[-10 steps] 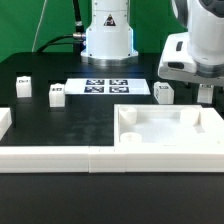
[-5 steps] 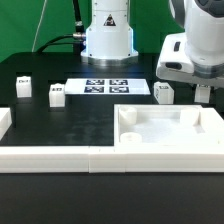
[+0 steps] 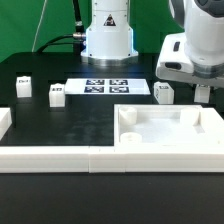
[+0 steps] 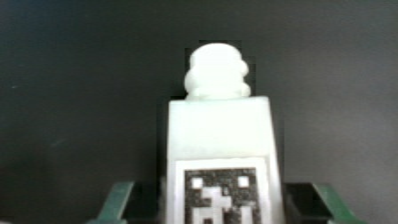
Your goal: Assemble one leg
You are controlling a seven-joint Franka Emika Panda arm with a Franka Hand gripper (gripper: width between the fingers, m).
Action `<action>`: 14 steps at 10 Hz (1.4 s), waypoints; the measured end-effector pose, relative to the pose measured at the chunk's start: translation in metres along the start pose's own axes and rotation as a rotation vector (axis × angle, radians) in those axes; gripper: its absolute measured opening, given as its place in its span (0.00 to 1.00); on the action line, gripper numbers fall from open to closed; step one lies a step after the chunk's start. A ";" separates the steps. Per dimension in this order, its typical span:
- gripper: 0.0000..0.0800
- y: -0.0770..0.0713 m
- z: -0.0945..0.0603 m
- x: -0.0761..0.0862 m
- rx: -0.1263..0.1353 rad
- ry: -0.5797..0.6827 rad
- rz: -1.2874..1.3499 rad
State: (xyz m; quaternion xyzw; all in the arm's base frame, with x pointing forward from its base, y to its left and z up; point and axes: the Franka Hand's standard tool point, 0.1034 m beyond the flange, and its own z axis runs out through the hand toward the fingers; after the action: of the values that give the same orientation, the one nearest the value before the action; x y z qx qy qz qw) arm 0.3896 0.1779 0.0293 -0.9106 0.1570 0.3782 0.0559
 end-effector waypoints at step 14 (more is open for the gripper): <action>0.36 0.003 -0.105 -0.008 -0.103 0.714 -0.246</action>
Offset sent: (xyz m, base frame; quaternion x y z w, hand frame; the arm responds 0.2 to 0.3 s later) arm -0.0003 -0.0116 0.0495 -0.0408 0.0580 0.0451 0.9965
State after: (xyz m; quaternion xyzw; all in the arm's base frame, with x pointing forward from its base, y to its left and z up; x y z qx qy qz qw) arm 0.4537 0.1537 0.1087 -0.9987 0.0367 0.0349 -0.0032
